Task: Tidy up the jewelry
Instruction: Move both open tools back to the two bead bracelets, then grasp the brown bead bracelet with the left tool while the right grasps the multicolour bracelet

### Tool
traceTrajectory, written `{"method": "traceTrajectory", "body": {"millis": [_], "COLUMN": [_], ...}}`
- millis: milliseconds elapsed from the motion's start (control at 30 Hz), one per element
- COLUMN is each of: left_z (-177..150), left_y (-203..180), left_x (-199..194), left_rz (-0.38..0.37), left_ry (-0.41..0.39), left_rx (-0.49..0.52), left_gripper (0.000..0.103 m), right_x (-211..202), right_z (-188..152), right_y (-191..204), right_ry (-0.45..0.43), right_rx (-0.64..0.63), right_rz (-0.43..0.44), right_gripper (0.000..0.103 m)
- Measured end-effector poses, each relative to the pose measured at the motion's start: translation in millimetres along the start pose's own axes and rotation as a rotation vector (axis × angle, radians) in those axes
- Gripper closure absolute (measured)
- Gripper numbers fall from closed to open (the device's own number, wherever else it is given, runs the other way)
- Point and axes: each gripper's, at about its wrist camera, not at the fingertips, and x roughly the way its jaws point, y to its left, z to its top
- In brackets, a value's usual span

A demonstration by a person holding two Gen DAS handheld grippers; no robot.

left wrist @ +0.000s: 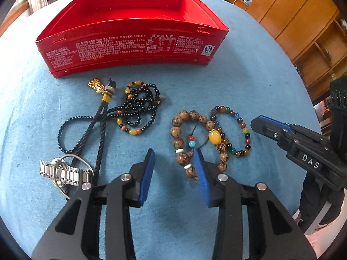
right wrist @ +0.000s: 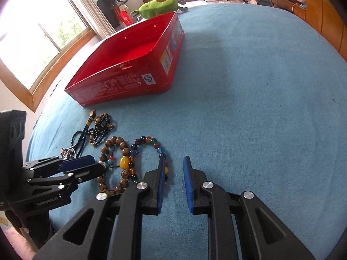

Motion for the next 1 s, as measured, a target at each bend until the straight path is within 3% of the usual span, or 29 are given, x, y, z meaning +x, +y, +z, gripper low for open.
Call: {"method": "traceTrajectory", "body": {"millis": [200,267,367,600,700,767,900,1000], "left_z": [6,7,9,13,14,13,16,17], "left_y": [-10,-14,-24,-34,-33,-31,-33,-27], "left_x": [5,8,13,20,21,21,24,23], "left_rz": [0.005,-0.007,-0.022,-0.004,0.006,0.047,0.114,0.133], "left_ry": [-0.004,-0.004,-0.008,-0.024,-0.026,-0.035,-0.046,-0.055], "left_rx": [-0.004,-0.004,-0.007,-0.005,0.002,0.02,0.069,0.069], "left_gripper": [0.055,0.041,0.031,0.029,0.032,0.049,0.067,0.086], "right_x": [4,6,6,9,7,6,3,3], "right_z": [-1,-2,-2,0,0,0,1,3], "right_y": [0,0,1,3,0,0,1,5], "right_ry": [0.009,0.014,0.015,0.013,0.01,0.007,0.005,0.007], "right_rx": [-0.002,-0.003,-0.008,-0.021,-0.016,-0.016,-0.021,-0.032], "right_rz": [0.007,0.009,0.014,0.014,0.02,0.017,0.017,0.017], "right_gripper": [0.085,0.079,0.075,0.075,0.075,0.075,0.074,0.074]}}
